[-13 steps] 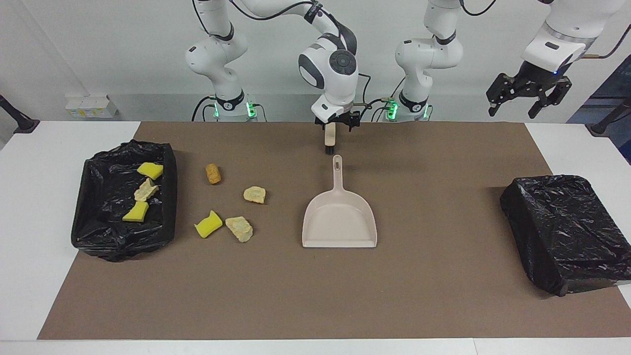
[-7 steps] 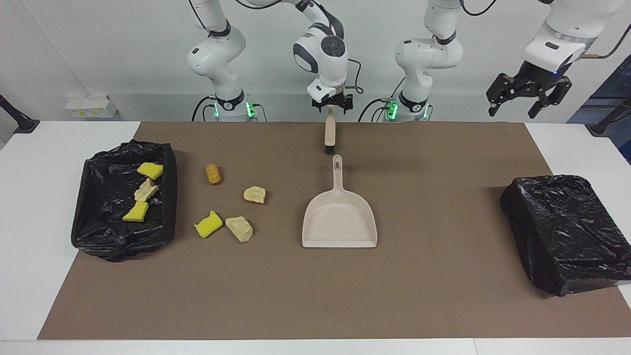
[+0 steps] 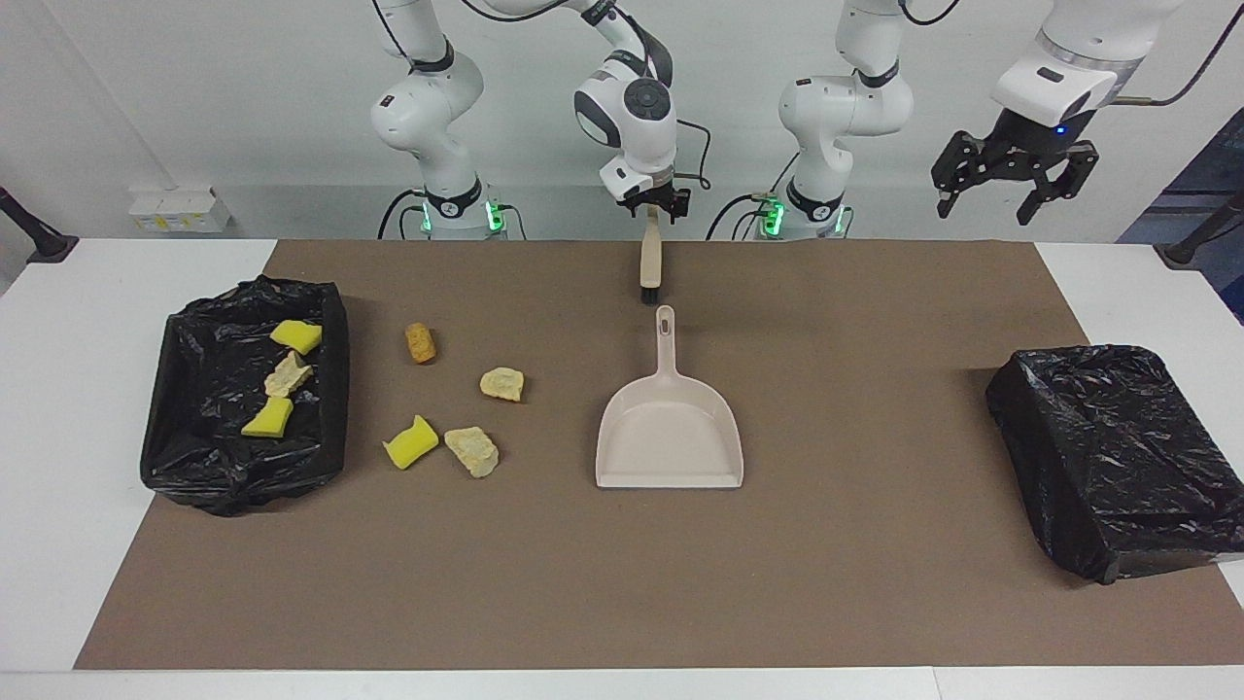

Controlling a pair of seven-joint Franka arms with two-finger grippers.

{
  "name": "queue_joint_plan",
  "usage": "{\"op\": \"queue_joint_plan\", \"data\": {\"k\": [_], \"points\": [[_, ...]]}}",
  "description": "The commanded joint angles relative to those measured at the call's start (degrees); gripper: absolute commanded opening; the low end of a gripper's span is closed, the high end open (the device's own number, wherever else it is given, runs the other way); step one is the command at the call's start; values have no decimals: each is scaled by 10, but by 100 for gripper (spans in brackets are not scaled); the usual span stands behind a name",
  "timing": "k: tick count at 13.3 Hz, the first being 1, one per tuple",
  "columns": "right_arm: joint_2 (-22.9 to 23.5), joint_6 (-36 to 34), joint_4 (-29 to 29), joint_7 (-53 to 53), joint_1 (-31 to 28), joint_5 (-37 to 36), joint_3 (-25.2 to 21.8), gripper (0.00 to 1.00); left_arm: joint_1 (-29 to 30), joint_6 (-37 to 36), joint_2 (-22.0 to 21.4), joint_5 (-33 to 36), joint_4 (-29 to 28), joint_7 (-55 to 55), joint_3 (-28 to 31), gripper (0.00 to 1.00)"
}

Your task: Sweep and dump trash in bin

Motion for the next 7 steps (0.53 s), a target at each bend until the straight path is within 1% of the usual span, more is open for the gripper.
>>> {"op": "queue_joint_plan", "data": {"k": [1,2,3,5,6,7], "points": [[-22,3,-16,1,9,17,1,39,-52,43,-11,-4,-57,-58,2,100],[-24,3,-20,1,9,17,1,17,-80,80,-12,-5,-88,-104,1,100],[-24,3,-22,0,9,17,1,0,-108,120,-10,-5,-117,-155,0,100],[-21,-7,-16,-1,8,16,0,0,-172,201,-3,-5,-181,-253,0,100],[-25,-14,-16,-3,3,16,-2,0,-192,249,-1,-6,-208,-288,0,100],[-34,-33,-16,-17,-7,15,-5,0,-216,277,11,-6,-219,-324,0,100]]}}
